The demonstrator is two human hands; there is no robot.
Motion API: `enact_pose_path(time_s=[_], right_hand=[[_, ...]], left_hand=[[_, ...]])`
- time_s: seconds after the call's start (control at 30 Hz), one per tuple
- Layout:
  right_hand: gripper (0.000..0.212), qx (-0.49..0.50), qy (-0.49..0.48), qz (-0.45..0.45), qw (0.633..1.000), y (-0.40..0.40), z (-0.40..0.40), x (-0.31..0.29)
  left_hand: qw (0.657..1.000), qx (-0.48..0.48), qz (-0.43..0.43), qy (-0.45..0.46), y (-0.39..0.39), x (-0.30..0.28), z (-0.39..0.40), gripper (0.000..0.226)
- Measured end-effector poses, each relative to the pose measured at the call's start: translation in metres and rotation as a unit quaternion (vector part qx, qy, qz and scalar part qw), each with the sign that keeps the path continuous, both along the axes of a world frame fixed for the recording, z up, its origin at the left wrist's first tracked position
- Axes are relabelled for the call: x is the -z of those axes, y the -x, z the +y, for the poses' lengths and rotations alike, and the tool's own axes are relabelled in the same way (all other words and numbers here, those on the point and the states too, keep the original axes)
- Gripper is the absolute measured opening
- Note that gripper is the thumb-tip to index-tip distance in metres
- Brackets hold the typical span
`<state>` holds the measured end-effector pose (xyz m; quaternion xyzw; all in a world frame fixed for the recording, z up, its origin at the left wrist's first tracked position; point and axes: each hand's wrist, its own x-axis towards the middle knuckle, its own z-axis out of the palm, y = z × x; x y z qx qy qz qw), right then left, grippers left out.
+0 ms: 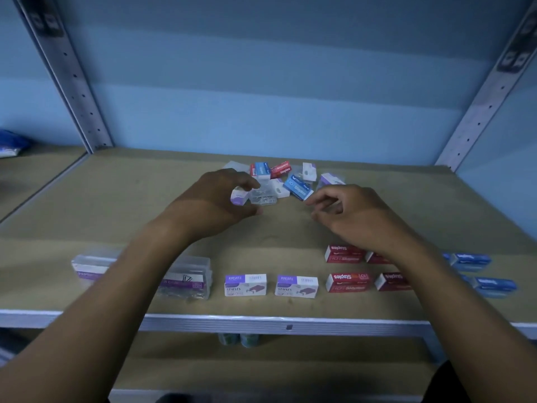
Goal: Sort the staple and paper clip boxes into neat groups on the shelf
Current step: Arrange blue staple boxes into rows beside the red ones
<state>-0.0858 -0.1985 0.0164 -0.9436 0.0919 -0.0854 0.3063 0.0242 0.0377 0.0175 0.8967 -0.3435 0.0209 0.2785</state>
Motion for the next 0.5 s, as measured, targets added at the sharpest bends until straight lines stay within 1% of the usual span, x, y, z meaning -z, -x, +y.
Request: enact_pose_path(time_s=[0.1,0.23,0.4,0.5], right_hand=[[0.027,0.013,0.022,-0.007,1.0,-0.013,-0.006,0.001],[0.037,0.017,0.057,-0.029,0.998,-0.036,-0.007,0.006],[0.044,0.003,0.087,-0.031,0.996,-0.054,-0.003,0.017],[0.042,0.003,0.096,-0.037,0.995,-0.06,-0.003,0.023]], left_hand=[[1.0,-0.003,-0.022,-0.02,-0.021,-0.006,-0.017,0.046],[0.999,-0.012,-0.023,-0.03,-0.057,-0.013,-0.036,0.05],[0.993,-0.026,-0.029,-0.113,-0.095,-0.008,-0.06,0.058],[0.988,-0.027,-0.026,-0.148,-0.108,0.0,-0.07,0.061]])
